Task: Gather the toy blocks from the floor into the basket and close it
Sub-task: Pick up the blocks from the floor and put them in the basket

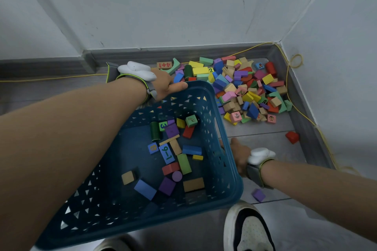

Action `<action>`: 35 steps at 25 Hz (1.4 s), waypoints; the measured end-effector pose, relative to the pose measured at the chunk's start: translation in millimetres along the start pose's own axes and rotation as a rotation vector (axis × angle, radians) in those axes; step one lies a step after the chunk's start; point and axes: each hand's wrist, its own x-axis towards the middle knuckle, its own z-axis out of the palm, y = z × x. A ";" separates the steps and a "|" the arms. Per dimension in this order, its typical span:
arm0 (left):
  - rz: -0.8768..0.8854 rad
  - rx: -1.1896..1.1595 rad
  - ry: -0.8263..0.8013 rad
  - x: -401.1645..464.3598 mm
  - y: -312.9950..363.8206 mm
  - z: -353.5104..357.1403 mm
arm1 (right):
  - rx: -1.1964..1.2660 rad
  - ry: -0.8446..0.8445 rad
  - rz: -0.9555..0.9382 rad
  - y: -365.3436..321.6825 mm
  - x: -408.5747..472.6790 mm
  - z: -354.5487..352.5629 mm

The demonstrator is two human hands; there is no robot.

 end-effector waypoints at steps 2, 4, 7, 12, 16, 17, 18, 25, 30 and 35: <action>-0.005 -0.018 -0.017 -3.7 0.9 -3.1 | 0.068 0.080 0.007 2.7 1.4 -12.0; -0.012 -0.035 -0.032 -5.3 0.4 -4.1 | 0.257 0.194 -0.008 4.3 2.7 -35.9; -0.013 -0.017 -0.041 -7.1 0.5 -7.2 | 0.601 0.425 -0.073 -3.7 -9.7 -97.2; 0.006 -0.002 -0.045 -7.8 0.0 -7.5 | 0.682 0.467 -0.468 -41.6 -65.8 -173.5; -0.087 -0.059 -0.013 0.0 -5.0 1.6 | 0.073 0.349 -0.542 -61.0 -70.4 -169.3; -0.099 -0.052 -0.014 1.6 -5.4 2.5 | 0.022 0.381 -0.546 -61.5 -68.5 -164.8; -0.080 -0.033 -0.020 2.0 -5.3 2.4 | 0.060 0.452 -0.556 -60.0 -64.3 -161.8; -0.052 -0.038 -0.016 -4.1 -5.7 1.1 | 0.167 0.275 0.026 10.8 -20.3 -86.8; -0.058 -0.010 -0.036 0.7 -4.6 1.7 | -0.274 -0.336 0.097 28.6 -32.8 9.7; -0.045 -0.004 -0.045 -2.0 -3.1 -1.0 | -0.156 -0.252 0.167 40.8 -29.1 46.1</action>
